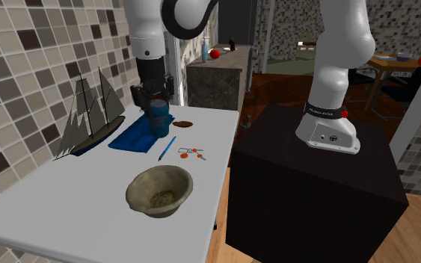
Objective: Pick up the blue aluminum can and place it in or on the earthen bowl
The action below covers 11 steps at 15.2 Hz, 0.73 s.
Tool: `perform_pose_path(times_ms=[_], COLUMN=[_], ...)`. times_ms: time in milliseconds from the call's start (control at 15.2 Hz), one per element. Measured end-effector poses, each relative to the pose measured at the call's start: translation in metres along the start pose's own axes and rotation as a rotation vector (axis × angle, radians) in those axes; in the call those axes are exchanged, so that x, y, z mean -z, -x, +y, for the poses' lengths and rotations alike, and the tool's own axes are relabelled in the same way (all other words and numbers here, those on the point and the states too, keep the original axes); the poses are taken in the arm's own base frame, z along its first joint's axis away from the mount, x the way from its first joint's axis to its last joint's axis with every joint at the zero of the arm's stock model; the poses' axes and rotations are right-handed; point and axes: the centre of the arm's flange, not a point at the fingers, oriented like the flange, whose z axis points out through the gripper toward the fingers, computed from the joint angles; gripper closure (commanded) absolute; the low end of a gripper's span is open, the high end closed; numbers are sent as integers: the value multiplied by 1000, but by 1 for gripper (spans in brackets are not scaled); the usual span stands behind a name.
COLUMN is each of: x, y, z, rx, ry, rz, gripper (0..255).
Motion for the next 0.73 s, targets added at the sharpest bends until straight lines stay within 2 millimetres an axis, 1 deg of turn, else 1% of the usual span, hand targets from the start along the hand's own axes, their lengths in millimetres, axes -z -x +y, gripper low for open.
perform_pose_path(times_ms=[264, 330, 396, 594, 726], x=[22, 26, 28, 34, 40], y=[1, 1, 6, 29, 51], z=[0, 0, -5, -25, -42], rx=[0, 0, 0, 1, 1], ry=[0, 0, 0, 0, 0], rz=[0, 0, 0, 0, 0], gripper=[255, 255, 255, 255, 255])
